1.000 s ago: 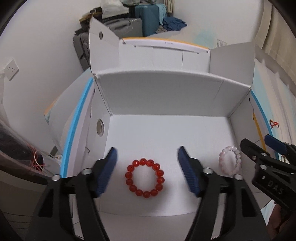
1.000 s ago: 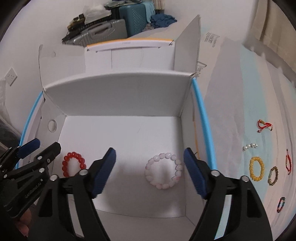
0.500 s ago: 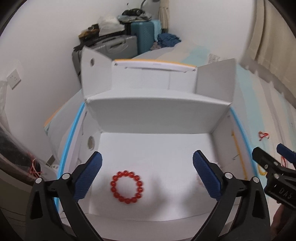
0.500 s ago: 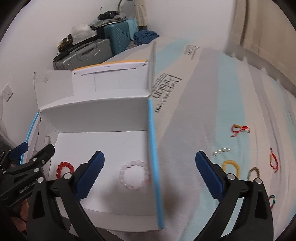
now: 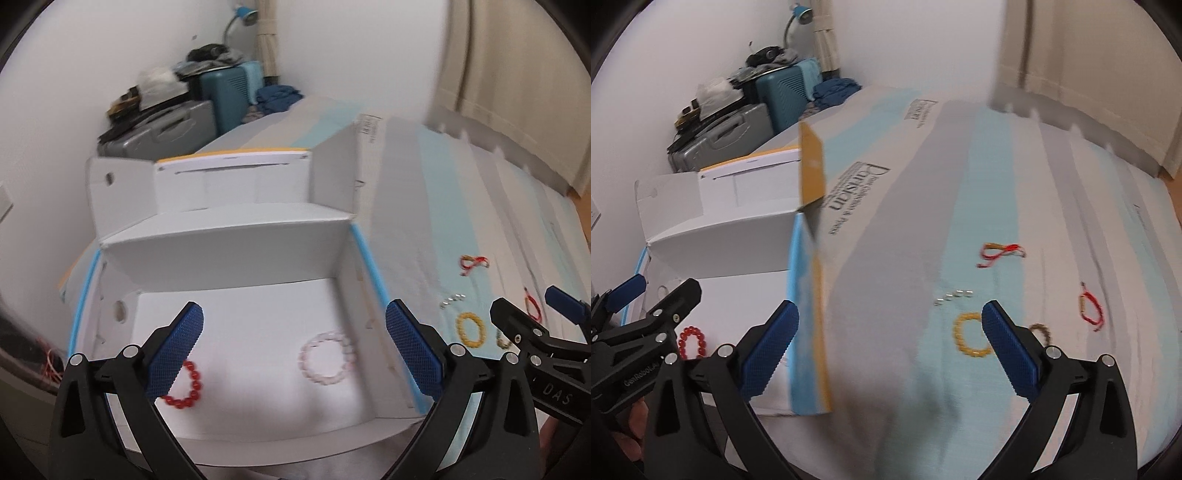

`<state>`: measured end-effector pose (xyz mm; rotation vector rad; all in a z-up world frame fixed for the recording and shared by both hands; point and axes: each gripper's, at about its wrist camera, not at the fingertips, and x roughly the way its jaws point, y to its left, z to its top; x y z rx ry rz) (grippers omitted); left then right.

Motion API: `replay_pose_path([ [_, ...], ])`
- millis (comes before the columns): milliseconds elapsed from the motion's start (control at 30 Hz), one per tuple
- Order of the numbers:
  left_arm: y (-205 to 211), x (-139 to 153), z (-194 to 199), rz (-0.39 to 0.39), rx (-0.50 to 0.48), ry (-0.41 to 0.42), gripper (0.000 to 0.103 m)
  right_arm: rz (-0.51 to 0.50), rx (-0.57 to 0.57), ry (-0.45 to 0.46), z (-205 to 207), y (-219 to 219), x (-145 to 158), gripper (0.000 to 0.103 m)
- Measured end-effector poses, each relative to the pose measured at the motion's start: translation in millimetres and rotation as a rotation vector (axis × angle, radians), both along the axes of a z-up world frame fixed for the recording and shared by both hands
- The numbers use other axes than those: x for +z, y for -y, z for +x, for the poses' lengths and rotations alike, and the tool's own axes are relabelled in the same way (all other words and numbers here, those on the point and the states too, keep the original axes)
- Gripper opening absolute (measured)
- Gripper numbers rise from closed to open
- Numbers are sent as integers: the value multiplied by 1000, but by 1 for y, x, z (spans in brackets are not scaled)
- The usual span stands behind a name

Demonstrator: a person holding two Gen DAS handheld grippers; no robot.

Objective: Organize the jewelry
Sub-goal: 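Move both grippers back over the remaining bracelets on the bed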

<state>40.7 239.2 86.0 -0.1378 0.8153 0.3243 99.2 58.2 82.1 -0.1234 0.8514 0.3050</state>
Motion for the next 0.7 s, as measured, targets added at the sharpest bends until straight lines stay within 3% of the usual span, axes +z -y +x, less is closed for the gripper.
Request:
replay_pose_path([
  [700, 128, -2, 36, 16, -215, 16, 97, 4, -186, 17, -3, 146, -3, 96],
])
